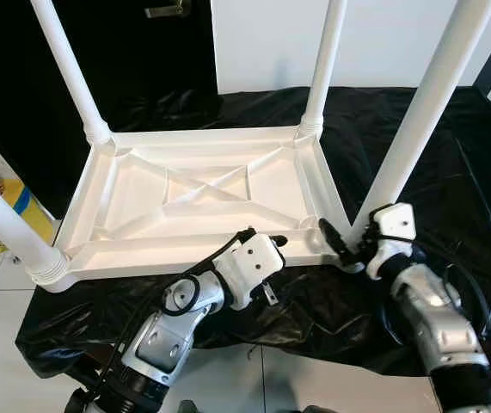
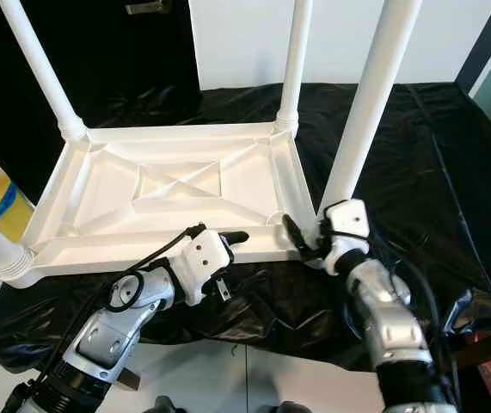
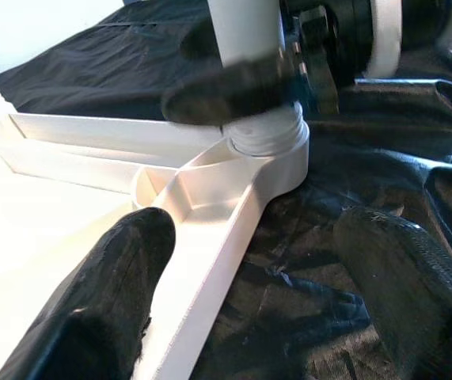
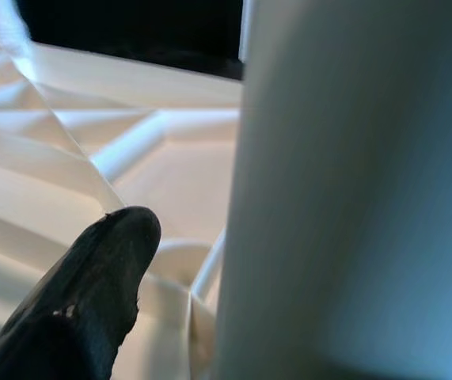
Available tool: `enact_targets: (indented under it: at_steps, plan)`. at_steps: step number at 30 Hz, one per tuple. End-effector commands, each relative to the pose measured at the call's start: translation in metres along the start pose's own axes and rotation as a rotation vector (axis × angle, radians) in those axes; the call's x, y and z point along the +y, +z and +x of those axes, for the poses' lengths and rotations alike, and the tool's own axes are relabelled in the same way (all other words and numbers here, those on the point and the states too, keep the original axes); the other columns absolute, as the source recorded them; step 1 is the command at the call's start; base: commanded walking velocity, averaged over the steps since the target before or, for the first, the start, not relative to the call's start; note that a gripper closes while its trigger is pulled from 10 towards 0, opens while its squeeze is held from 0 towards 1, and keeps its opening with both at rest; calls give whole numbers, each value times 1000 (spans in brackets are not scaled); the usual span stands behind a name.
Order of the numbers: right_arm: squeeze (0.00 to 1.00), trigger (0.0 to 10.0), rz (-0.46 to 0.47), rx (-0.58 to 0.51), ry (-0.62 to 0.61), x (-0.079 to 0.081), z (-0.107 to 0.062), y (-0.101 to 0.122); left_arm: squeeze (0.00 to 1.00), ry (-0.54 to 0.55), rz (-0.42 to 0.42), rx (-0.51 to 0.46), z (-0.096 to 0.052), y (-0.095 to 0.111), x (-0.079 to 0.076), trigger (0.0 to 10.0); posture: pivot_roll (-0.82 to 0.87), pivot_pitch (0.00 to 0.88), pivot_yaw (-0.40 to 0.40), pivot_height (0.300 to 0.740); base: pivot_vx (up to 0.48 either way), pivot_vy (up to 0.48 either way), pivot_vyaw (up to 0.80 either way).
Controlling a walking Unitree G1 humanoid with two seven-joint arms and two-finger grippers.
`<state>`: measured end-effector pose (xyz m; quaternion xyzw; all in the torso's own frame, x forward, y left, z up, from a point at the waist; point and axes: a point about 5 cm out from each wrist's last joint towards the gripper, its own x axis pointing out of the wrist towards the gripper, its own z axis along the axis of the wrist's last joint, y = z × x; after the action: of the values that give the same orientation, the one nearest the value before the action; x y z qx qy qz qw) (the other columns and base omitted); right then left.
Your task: Building children table
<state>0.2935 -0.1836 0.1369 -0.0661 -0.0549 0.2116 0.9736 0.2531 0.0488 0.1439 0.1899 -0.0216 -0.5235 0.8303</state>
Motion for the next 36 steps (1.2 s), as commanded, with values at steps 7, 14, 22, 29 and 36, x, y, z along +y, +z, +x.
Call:
enact_targets:
  at_steps: [7, 14, 22, 29, 36]
  plan:
    - [0, 10000, -10, 59, 125, 3, 6, -12, 0, 106, -4, 46, 5, -3, 8, 10000, 16, 34, -10, 740, 0, 0, 0]
    - [0, 3686, 3, 84, 180, 5, 7, -24, 0, 110, 72, 44, 8, -5, 5, 10000, 18, 27, -12, 740, 0, 0, 0]
    - [0, 0, 11, 110, 164, 2, 3, -32, 0, 18, 3, 36, 10, -6, -1, 10000, 8, 23, -12, 740, 0, 0, 0]
    - [0, 10000, 41, 121, 113, 4, 2, -36, 0, -11, -41, 31, 11, -7, -1, 10000, 10, 30, -13, 740, 0, 0, 0]
    - [0, 10000, 57, 133, 24, 9, 0, -38, 0, -17, -107, 30, 9, -6, -2, 10000, 9, 64, -19, 740, 0, 0, 0]
